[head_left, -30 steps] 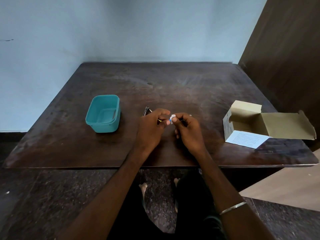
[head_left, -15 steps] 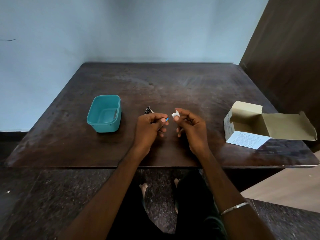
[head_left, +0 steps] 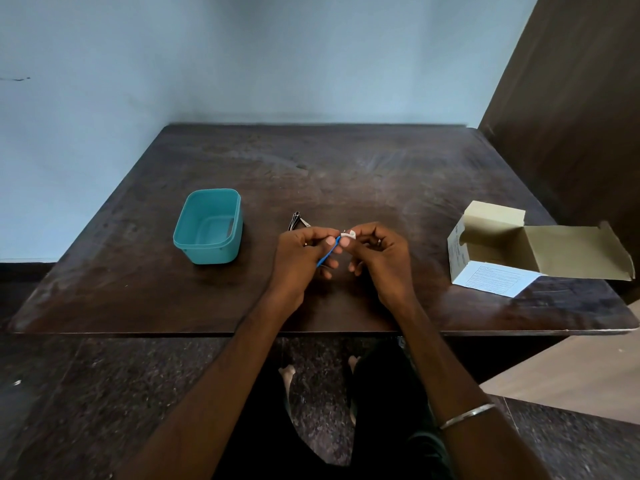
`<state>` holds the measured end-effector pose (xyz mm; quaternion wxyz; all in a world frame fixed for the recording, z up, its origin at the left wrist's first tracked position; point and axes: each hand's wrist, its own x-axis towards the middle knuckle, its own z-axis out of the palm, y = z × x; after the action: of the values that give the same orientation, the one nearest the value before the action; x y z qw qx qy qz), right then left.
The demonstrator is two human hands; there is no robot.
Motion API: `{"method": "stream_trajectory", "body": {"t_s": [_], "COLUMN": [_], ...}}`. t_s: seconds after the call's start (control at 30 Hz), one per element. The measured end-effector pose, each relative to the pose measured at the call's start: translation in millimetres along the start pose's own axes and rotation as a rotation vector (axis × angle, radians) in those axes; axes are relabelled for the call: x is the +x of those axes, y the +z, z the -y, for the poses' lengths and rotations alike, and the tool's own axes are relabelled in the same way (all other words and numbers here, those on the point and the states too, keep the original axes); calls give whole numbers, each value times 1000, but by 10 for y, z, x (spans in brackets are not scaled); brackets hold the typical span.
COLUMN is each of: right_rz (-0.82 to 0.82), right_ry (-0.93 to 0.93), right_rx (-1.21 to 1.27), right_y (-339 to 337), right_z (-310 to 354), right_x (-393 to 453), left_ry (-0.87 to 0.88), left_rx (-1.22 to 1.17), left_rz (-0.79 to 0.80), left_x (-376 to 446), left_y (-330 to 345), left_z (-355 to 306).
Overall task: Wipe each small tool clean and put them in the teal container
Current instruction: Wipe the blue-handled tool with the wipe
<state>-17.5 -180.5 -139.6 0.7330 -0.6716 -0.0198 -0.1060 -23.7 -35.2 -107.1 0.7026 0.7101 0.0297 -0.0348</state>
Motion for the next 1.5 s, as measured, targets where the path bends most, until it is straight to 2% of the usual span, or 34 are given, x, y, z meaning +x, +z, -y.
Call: {"method": "stream_trajectory", "body": {"t_s": [0.37, 1.0, 1.27, 1.5], "right_rz": [-28, -29, -111, -44], "right_ry": [39, 15, 39, 73], "right_rx": [93, 76, 136, 165], "right_y": [-13, -22, -28, -25], "right_z": [-21, -48, -7, -6], "right_x": [25, 26, 43, 38], "left_ry": [56, 25, 13, 80], "left_rx": [143, 167, 68, 90], "left_rz": [66, 79, 23, -95], "left_x": [-12, 8, 24, 124], "left_y": [-56, -101, -100, -253], "left_z": [-40, -13, 31, -128]}}
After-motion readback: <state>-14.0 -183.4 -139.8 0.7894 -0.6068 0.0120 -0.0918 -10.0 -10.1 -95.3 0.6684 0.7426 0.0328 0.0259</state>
